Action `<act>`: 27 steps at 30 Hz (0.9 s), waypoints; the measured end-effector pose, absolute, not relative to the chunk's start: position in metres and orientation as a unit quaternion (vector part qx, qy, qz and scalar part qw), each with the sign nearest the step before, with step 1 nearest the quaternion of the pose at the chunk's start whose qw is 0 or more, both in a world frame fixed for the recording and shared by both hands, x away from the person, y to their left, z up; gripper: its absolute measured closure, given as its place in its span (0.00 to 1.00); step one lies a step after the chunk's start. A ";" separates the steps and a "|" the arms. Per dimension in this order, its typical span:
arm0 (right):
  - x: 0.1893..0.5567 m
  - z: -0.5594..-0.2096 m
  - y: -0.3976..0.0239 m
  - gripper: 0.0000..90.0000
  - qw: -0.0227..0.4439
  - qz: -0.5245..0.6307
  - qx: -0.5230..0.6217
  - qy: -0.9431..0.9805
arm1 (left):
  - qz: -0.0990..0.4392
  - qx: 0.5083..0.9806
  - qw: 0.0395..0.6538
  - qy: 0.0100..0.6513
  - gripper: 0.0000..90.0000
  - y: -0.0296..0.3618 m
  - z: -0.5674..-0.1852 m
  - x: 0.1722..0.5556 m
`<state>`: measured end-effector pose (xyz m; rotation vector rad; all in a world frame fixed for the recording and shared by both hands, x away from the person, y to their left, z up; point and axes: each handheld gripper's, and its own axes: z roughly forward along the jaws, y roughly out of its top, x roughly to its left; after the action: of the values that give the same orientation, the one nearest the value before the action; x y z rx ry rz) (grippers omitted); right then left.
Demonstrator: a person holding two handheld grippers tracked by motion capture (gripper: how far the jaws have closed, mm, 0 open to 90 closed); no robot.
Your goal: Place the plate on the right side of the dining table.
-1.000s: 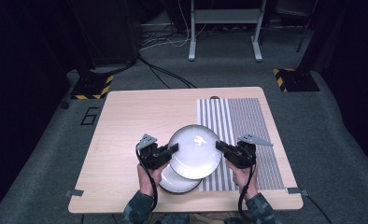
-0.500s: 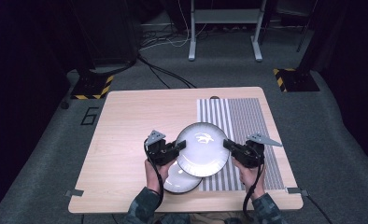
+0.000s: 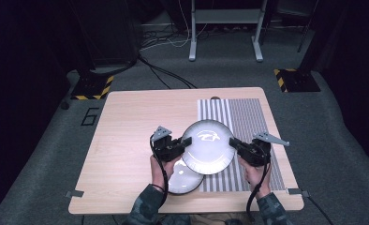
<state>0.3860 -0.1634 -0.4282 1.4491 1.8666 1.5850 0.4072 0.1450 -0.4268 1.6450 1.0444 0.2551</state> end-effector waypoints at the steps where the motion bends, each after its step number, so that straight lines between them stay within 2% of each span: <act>1: 0.387 -0.428 -0.164 0.95 0.148 0.550 0.504 0.649 | 0.108 0.696 0.555 0.443 0.83 0.144 -0.427 0.408; 27: 0.399 -0.426 -0.188 0.94 0.166 0.539 0.525 0.637 | 0.090 0.707 0.548 0.438 0.84 0.117 -0.425 0.431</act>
<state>0.3990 -0.1882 -0.4261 1.4962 1.8155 1.5344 0.4311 0.1173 -0.4254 1.6741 1.0367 0.2143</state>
